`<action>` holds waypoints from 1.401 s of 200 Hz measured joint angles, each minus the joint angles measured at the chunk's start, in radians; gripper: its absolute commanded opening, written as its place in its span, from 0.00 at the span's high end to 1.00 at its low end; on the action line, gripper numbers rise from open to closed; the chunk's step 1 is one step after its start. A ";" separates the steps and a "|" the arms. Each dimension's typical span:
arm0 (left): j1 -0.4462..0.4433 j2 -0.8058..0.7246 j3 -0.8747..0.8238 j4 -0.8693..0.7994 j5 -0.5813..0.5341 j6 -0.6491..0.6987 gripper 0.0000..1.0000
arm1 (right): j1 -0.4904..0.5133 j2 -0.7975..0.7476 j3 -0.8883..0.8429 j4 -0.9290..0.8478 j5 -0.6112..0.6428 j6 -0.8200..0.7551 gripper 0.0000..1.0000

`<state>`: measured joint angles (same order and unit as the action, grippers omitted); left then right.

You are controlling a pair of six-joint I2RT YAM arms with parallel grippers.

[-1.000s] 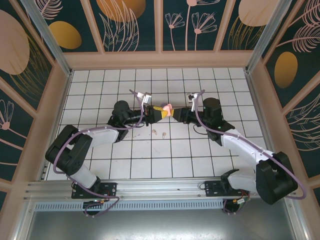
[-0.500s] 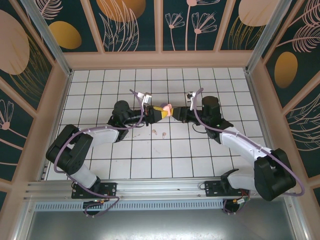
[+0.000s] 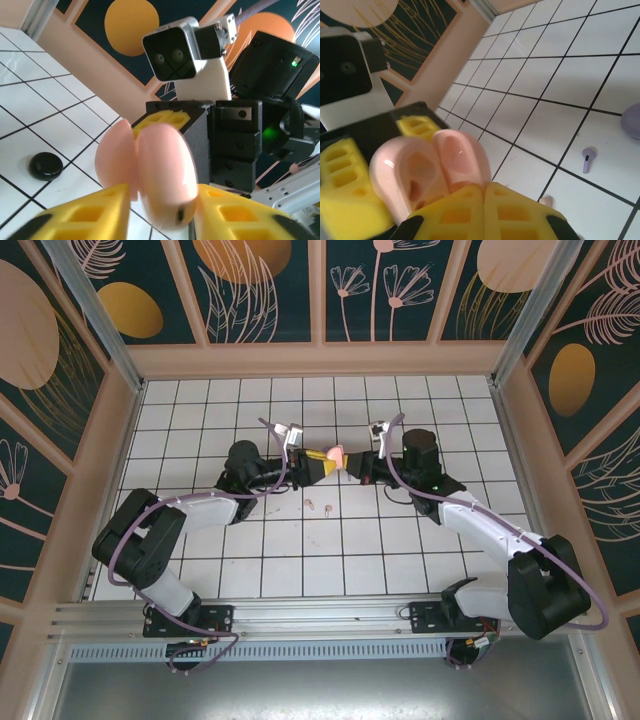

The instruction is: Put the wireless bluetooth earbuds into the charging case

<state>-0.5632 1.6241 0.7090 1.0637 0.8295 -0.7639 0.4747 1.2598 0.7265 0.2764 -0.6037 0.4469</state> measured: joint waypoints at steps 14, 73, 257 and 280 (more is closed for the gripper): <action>0.000 0.000 0.000 -0.023 -0.025 0.017 0.35 | 0.000 0.000 0.020 -0.026 0.022 -0.014 1.00; 0.014 -0.081 0.063 -0.303 -0.098 0.202 0.19 | -0.022 0.026 0.143 -0.214 0.119 -0.164 1.00; 0.071 0.159 0.770 -1.452 0.087 0.931 0.34 | 0.013 0.144 0.378 -0.572 0.282 -0.636 1.00; 0.071 0.185 0.815 -1.514 0.115 0.965 0.36 | 0.045 0.159 0.398 -0.581 0.282 -0.647 1.00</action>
<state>-0.4927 1.8088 1.5238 -0.4503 0.9443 0.2008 0.5194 1.4185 1.1248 -0.3050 -0.3214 -0.2005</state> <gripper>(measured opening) 0.646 0.057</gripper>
